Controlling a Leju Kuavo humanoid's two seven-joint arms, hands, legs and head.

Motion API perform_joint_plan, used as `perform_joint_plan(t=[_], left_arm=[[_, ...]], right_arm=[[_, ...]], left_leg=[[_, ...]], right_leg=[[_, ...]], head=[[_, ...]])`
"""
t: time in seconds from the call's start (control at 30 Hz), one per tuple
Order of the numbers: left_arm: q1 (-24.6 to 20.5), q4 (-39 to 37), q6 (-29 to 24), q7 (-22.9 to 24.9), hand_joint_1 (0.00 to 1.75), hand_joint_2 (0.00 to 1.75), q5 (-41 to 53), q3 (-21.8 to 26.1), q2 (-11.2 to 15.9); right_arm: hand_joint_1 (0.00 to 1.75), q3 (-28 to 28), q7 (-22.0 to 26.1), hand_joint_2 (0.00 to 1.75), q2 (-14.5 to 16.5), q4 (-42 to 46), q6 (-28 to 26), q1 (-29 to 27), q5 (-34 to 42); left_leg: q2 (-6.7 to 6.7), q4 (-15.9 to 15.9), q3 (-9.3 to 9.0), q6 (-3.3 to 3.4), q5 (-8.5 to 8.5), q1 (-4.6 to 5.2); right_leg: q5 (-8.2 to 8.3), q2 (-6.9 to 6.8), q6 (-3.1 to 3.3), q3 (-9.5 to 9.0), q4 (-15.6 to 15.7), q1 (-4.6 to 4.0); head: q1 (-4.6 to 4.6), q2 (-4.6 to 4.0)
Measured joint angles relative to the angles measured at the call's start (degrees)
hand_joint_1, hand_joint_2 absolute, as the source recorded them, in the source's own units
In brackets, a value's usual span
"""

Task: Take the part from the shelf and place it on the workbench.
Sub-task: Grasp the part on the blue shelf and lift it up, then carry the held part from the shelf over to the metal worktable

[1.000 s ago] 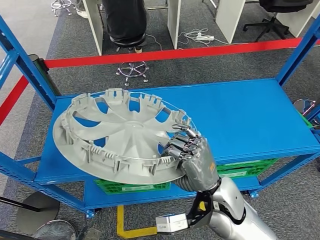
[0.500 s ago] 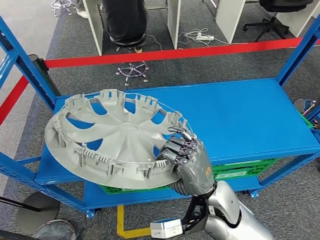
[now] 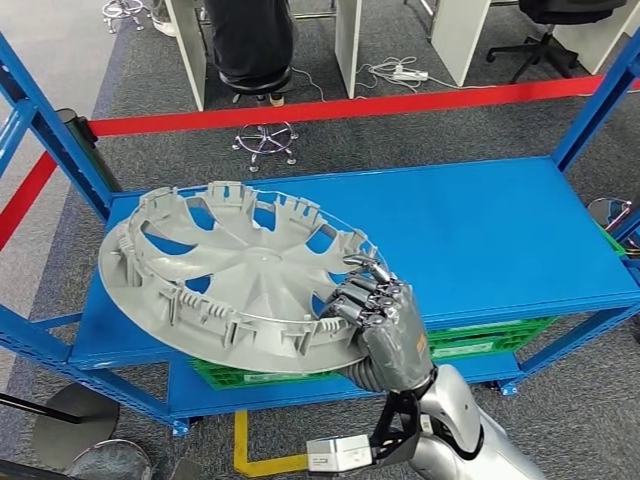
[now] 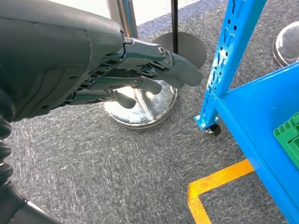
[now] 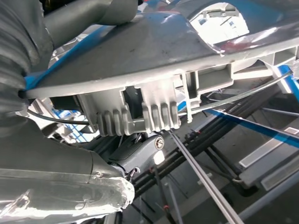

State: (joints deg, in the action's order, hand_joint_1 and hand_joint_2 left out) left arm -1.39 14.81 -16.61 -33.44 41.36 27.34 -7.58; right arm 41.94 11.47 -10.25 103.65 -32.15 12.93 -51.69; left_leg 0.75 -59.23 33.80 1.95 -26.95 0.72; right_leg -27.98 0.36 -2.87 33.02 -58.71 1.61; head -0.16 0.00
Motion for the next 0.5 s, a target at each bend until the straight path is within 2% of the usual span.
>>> perform_joint_plan(t=[0.5], left_arm=[[0.17, -0.24, -0.37, 0.02, 0.0, 1.75, -0.16, 0.0, -0.01]], right_arm=[[1.75, -1.37, -0.22, 1.75, 0.08, 0.57, -0.02, -1.61, 0.3]], left_leg=[[0.0, 0.0, 0.0, 0.0, 0.0, 0.0]], right_leg=[[0.0, 0.0, 0.0, 0.0, 0.0, 0.0]], head=[[0.01, 0.0]])
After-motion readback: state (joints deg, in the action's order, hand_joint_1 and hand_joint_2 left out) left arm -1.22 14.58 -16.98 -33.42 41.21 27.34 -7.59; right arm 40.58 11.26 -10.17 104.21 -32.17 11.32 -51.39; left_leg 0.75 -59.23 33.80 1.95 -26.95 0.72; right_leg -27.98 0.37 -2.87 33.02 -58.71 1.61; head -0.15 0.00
